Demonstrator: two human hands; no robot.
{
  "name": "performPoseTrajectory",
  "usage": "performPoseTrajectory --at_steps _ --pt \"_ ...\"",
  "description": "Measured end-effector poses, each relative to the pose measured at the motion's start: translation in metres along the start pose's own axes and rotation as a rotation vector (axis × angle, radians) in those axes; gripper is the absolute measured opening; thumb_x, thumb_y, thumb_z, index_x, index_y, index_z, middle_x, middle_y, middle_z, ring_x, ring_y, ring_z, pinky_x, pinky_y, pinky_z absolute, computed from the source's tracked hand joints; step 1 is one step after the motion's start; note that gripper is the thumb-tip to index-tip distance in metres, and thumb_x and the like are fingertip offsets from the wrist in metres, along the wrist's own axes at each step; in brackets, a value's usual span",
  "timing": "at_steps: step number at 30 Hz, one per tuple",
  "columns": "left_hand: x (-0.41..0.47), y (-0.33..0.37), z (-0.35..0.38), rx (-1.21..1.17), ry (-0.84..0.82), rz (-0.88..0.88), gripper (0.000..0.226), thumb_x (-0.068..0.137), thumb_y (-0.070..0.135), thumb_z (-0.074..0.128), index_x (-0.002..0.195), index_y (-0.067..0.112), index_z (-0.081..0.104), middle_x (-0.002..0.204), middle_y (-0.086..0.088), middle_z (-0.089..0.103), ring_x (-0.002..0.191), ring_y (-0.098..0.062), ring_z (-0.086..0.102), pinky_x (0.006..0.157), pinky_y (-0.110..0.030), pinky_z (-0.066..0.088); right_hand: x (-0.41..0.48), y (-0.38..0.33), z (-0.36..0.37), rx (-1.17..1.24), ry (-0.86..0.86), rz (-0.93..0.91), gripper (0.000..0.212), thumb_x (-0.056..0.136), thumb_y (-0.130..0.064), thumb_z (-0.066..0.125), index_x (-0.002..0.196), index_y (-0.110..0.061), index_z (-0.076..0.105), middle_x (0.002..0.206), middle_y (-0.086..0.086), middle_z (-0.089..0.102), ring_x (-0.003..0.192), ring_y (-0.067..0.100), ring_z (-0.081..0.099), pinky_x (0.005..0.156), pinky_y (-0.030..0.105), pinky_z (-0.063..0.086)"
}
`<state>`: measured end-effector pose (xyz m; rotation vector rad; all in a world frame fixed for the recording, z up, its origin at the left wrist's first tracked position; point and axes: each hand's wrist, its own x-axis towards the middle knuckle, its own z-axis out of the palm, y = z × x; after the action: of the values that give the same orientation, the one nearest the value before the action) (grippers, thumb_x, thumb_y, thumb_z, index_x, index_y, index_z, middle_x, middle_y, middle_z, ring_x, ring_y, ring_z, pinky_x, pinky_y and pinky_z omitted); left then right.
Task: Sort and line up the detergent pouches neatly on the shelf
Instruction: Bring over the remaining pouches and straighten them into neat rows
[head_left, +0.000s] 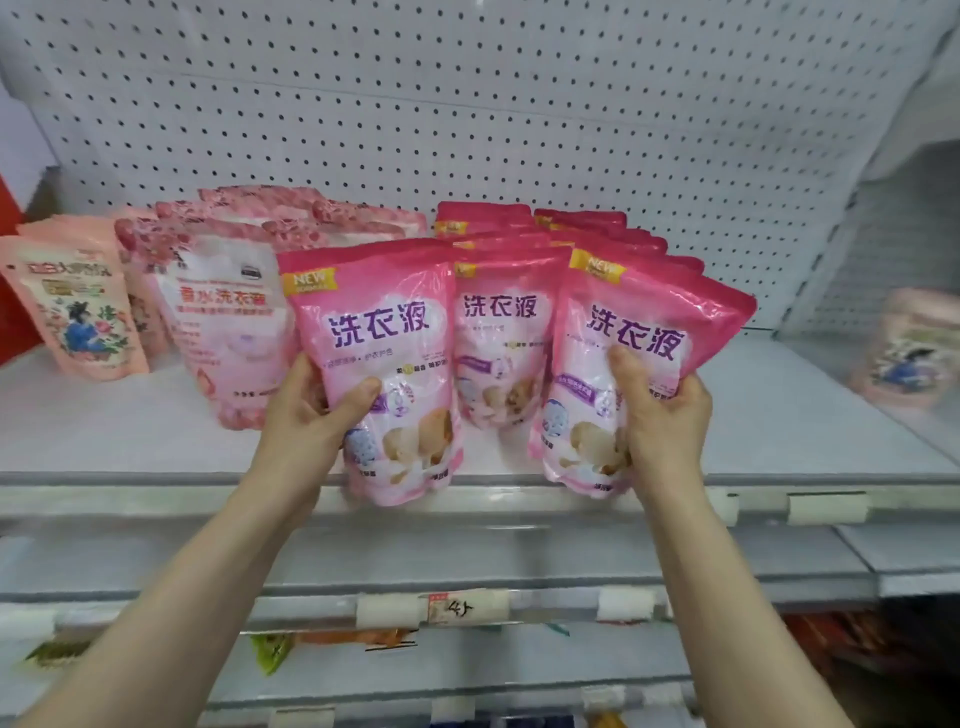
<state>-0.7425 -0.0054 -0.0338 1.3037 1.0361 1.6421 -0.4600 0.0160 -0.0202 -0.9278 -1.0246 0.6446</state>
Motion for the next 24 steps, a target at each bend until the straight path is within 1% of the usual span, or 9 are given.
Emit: performPoseTrajectory --at_steps 4,9,12,14,16,18,20,22,24 --pt "0.003 -0.006 0.024 -0.033 -0.020 0.006 0.039 0.086 0.009 0.067 0.115 0.033 0.059 0.115 0.005 0.071 0.103 -0.015 0.069 0.084 -0.038 0.056 0.027 -0.005 -0.032 -0.078 0.148 -0.049 0.014 0.088 -0.034 0.073 0.080 -0.023 0.068 0.067 -0.013 0.072 0.060 0.003 0.067 0.054 0.017 0.051" --pt "0.013 -0.006 0.054 -0.059 -0.040 0.016 0.039 0.087 0.005 0.065 0.114 0.032 0.059 0.113 0.005 0.072 0.102 -0.014 0.069 0.084 -0.033 0.057 0.049 0.015 -0.036 -0.048 0.135 -0.014 0.013 0.089 -0.033 0.070 0.084 -0.022 0.068 0.074 -0.006 0.074 0.068 0.011 0.072 0.059 0.023 0.056" --pt "0.015 -0.007 0.063 -0.074 -0.036 0.027 0.039 0.087 0.005 0.064 0.116 0.031 0.058 0.114 0.007 0.071 0.103 -0.012 0.069 0.078 -0.025 0.058 0.058 0.028 -0.023 -0.038 0.128 -0.031 0.037 0.088 -0.035 0.071 0.056 -0.029 0.052 0.050 -0.017 0.051 0.046 0.000 0.047 0.047 0.016 0.041" --pt "0.015 -0.009 0.065 -0.072 -0.017 0.019 0.040 0.087 0.005 0.064 0.116 0.032 0.058 0.113 0.007 0.072 0.101 -0.012 0.069 0.076 -0.024 0.058 0.063 0.035 -0.017 -0.050 0.124 -0.034 0.043 0.087 -0.039 0.071 0.053 -0.030 0.045 0.049 -0.018 0.041 0.047 0.002 0.038 0.047 0.019 0.036" --pt "0.015 -0.010 0.065 -0.060 -0.001 0.015 0.040 0.086 0.006 0.065 0.115 0.032 0.058 0.113 0.006 0.072 0.101 -0.012 0.069 0.076 -0.026 0.059 0.066 0.041 -0.018 -0.058 0.128 -0.074 0.036 0.086 -0.047 0.069 0.061 -0.030 0.050 0.055 -0.016 0.045 0.053 0.003 0.042 0.051 0.021 0.038" --pt "0.015 -0.013 0.063 -0.046 0.008 0.020 0.039 0.086 0.006 0.065 0.113 0.033 0.059 0.112 0.006 0.072 0.100 -0.013 0.069 0.075 -0.026 0.059 0.066 0.039 -0.022 -0.076 0.125 -0.114 0.020 0.084 -0.052 0.067 0.082 -0.034 0.059 0.071 -0.017 0.060 0.065 0.001 0.055 0.062 0.021 0.047" --pt "0.015 -0.015 0.061 -0.036 0.009 0.028 0.039 0.085 0.006 0.066 0.113 0.034 0.060 0.111 0.007 0.072 0.100 -0.012 0.069 0.074 -0.023 0.058 0.066 0.026 -0.029 -0.129 0.153 -0.172 0.035 0.082 -0.054 0.067 0.105 -0.031 0.056 0.092 -0.016 0.062 0.081 0.000 0.058 0.074 0.023 0.049" --pt "0.016 -0.016 0.061 -0.036 0.000 0.040 0.040 0.084 0.007 0.067 0.115 0.032 0.060 0.110 0.009 0.072 0.099 -0.009 0.069 0.072 -0.020 0.057 0.071 0.001 -0.034 -0.249 0.258 -0.365 0.046 0.087 -0.048 0.067 0.120 -0.020 0.050 0.107 -0.009 0.055 0.095 0.005 0.055 0.083 0.028 0.047" --pt "0.018 -0.017 0.064 -0.041 -0.020 0.047 0.041 0.082 0.010 0.069 0.117 0.029 0.059 0.109 0.009 0.073 0.099 -0.008 0.069 0.072 -0.018 0.056 0.077 -0.032 -0.028 -0.398 0.305 -0.632 0.045 0.092 -0.036 0.066 0.125 -0.012 0.049 0.115 -0.004 0.051 0.105 0.013 0.052 0.089 0.036 0.044"
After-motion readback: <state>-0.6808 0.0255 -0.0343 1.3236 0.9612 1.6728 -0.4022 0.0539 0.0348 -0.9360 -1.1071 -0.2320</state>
